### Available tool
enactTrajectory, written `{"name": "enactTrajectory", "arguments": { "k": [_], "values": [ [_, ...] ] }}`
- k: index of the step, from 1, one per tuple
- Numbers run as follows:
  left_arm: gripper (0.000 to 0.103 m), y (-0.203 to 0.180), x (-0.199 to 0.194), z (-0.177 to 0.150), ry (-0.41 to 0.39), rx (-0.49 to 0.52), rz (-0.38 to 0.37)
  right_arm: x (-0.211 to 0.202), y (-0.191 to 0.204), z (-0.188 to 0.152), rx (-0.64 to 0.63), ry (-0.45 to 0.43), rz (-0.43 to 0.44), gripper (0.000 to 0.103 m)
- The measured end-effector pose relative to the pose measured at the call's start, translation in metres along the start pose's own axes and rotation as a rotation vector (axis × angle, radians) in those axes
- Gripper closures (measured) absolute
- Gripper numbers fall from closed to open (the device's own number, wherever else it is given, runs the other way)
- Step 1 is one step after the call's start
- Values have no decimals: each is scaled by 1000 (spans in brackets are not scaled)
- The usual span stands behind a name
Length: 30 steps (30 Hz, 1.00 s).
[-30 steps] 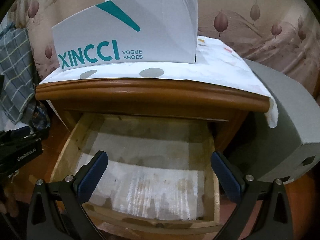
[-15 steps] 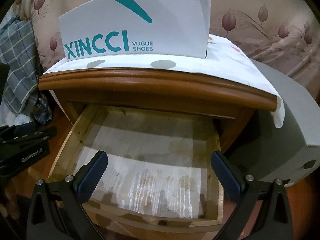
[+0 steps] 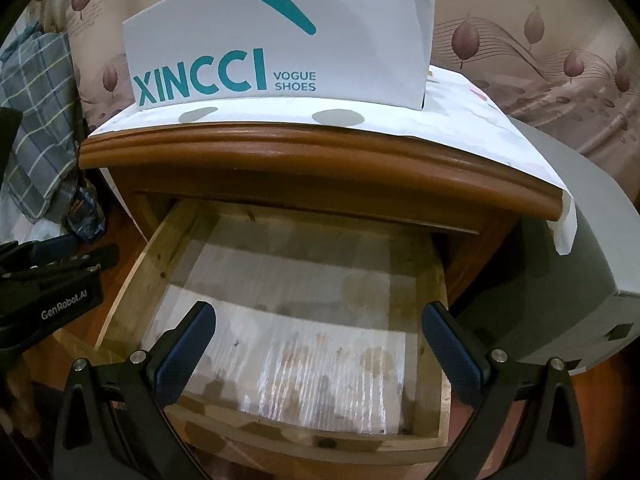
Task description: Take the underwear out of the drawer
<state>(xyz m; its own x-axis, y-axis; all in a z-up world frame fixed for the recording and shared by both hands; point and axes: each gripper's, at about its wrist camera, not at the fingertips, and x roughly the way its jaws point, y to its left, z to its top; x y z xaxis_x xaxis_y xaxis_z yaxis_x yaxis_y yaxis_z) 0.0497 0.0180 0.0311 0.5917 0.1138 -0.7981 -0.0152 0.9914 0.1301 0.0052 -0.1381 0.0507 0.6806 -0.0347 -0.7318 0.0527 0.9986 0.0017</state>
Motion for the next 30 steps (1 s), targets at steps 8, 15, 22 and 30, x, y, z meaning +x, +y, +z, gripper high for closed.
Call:
{"name": "enactTrajectory", "arguments": {
  "k": [8, 15, 22, 30],
  "values": [
    [48, 1, 0, 0, 0, -2, -2, 0, 2, -1, -9, 2, 1, 1],
    [48, 1, 2, 1, 4, -8, -6, 1, 2, -1, -11, 10, 2, 1],
    [48, 1, 2, 1, 2, -6, -3, 3, 3, -2, -17, 18, 5, 1],
    [48, 1, 2, 0, 7, -6, -6, 4, 4, -2, -16, 25, 5, 1]
  ]
}}
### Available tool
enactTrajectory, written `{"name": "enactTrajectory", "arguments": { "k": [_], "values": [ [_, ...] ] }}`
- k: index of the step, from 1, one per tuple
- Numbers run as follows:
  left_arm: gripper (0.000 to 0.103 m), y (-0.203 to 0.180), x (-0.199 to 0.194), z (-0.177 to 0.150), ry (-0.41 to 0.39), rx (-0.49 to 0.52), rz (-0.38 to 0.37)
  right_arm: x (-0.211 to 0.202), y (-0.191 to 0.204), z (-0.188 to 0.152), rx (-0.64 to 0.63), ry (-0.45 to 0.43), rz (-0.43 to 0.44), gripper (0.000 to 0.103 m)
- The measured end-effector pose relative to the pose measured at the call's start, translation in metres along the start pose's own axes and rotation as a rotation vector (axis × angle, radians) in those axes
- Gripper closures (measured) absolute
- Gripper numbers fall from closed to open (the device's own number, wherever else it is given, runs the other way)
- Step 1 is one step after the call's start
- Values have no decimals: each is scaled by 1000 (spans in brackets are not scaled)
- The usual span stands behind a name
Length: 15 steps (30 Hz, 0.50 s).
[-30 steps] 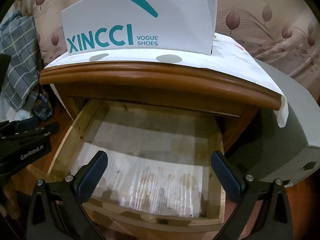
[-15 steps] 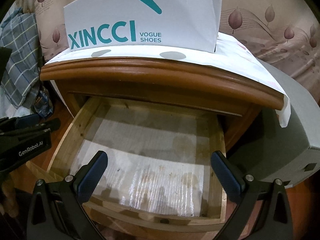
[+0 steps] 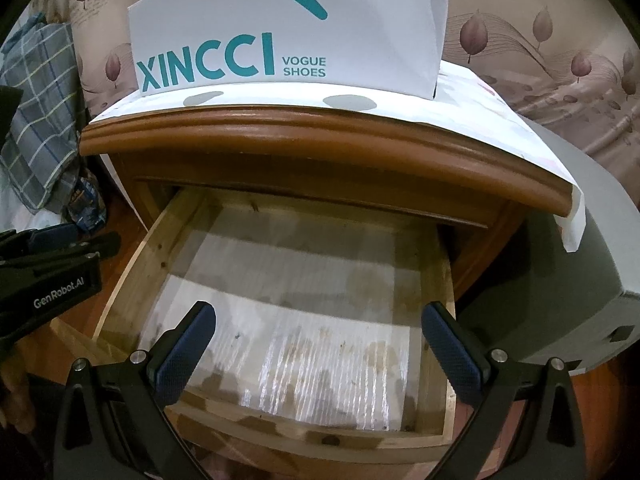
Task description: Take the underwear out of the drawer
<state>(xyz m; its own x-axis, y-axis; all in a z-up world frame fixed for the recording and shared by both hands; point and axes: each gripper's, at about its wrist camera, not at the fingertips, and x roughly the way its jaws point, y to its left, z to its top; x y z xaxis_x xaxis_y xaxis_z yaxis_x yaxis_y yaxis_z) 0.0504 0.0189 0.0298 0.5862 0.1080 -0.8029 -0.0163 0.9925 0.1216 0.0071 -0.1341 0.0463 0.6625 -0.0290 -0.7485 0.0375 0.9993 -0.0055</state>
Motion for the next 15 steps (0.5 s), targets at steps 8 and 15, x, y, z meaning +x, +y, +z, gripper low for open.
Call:
{"name": "enactTrajectory", "arguments": {
  "k": [8, 15],
  "values": [
    [48, -1, 0, -1, 6, 11, 0, 0, -1, -1, -3, 3, 0, 1],
    [48, -3, -3, -2, -14, 22, -2, 1, 0, -1, -6, 8, 2, 1]
  ]
}}
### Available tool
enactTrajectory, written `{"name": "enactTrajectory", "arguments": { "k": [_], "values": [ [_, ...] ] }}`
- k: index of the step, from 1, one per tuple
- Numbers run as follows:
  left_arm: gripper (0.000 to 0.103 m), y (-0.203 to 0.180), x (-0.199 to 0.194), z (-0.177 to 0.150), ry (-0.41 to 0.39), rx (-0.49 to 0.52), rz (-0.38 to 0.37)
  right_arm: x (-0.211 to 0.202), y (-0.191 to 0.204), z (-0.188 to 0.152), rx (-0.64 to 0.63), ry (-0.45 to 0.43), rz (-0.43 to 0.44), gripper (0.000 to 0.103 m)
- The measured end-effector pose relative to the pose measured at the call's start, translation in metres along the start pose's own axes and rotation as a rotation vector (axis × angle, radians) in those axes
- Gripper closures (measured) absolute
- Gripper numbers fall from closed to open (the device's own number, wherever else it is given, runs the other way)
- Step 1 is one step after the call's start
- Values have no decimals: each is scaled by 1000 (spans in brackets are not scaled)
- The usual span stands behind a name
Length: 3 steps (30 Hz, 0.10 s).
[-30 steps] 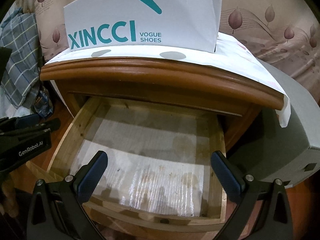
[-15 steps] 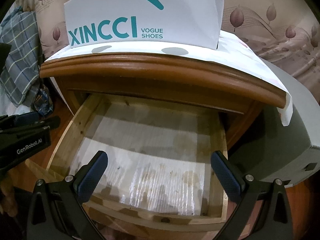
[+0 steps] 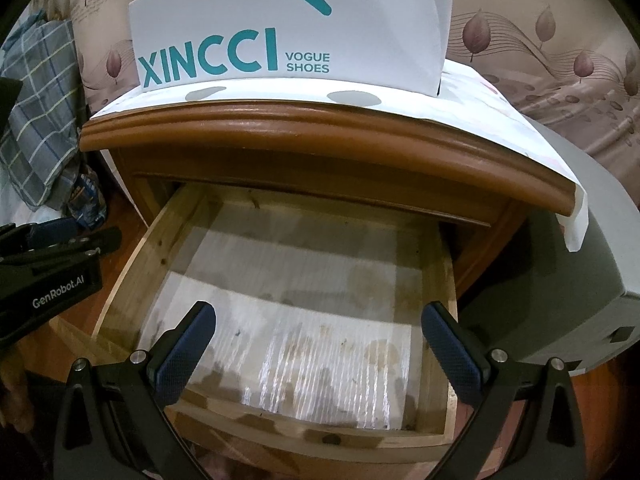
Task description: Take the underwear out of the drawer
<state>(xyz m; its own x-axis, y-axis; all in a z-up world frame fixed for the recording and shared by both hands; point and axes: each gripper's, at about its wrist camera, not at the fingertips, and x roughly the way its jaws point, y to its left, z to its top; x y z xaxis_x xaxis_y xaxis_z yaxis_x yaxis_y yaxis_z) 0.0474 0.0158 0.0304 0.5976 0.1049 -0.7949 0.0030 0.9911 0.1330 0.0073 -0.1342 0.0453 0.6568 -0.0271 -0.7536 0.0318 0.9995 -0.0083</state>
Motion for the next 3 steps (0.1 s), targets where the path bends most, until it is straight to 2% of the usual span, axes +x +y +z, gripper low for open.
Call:
{"name": "enactTrajectory", "arguments": {
  "k": [3],
  "values": [
    [48, 0, -1, 0, 1, 1, 0, 0, 0, 0, 1, 1, 2, 1]
  ]
}}
